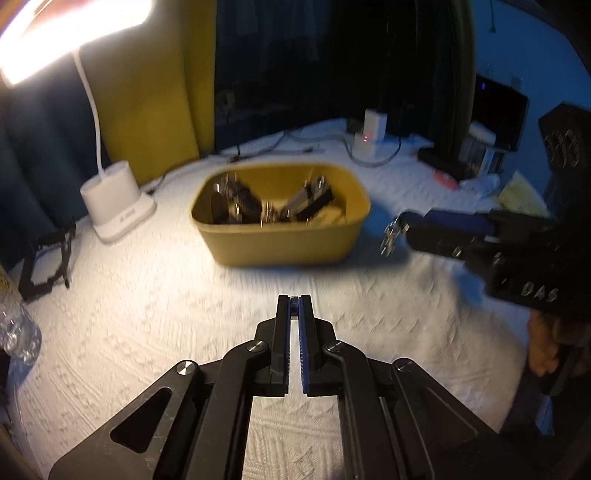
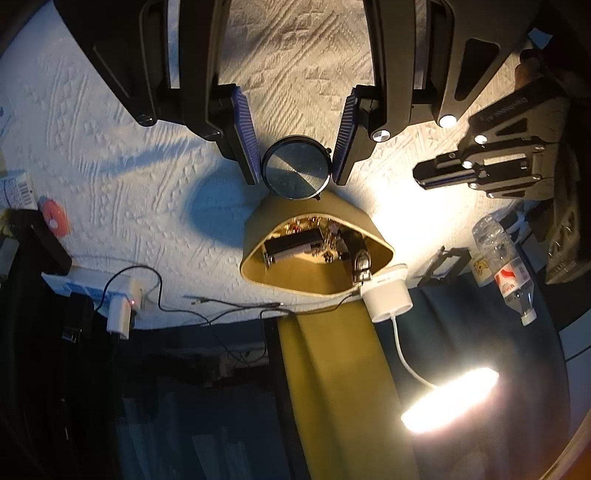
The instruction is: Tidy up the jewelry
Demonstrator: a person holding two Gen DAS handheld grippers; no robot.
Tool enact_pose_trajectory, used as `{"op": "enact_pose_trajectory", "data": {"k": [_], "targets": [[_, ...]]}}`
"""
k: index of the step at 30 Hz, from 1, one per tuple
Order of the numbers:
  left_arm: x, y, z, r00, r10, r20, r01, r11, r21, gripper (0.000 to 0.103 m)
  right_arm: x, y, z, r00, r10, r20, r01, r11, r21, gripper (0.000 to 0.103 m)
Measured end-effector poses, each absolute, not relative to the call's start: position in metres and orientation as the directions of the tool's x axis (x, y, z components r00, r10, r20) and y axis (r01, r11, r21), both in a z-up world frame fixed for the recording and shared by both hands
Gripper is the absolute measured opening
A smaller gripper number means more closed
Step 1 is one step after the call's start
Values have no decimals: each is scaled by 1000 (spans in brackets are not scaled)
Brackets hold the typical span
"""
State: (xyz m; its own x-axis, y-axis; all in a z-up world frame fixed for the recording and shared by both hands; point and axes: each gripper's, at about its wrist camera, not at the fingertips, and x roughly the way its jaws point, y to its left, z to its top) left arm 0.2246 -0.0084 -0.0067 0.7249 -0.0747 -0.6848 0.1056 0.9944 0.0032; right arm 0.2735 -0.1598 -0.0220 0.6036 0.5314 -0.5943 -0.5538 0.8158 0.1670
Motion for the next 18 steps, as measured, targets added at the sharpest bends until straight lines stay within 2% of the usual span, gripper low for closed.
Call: {"op": "enact_pose_trajectory", "data": {"k": [10, 18], "targets": [[240, -13, 20, 780, -90, -619, 121, 993, 9, 5, 285, -168, -7, 639, 529, -558, -539, 826, 167, 40], [265, -19, 19, 785, -113, -610, 144, 990, 2, 5, 299, -171, 2, 660, 525, -536, -526, 833, 169, 40]]}}
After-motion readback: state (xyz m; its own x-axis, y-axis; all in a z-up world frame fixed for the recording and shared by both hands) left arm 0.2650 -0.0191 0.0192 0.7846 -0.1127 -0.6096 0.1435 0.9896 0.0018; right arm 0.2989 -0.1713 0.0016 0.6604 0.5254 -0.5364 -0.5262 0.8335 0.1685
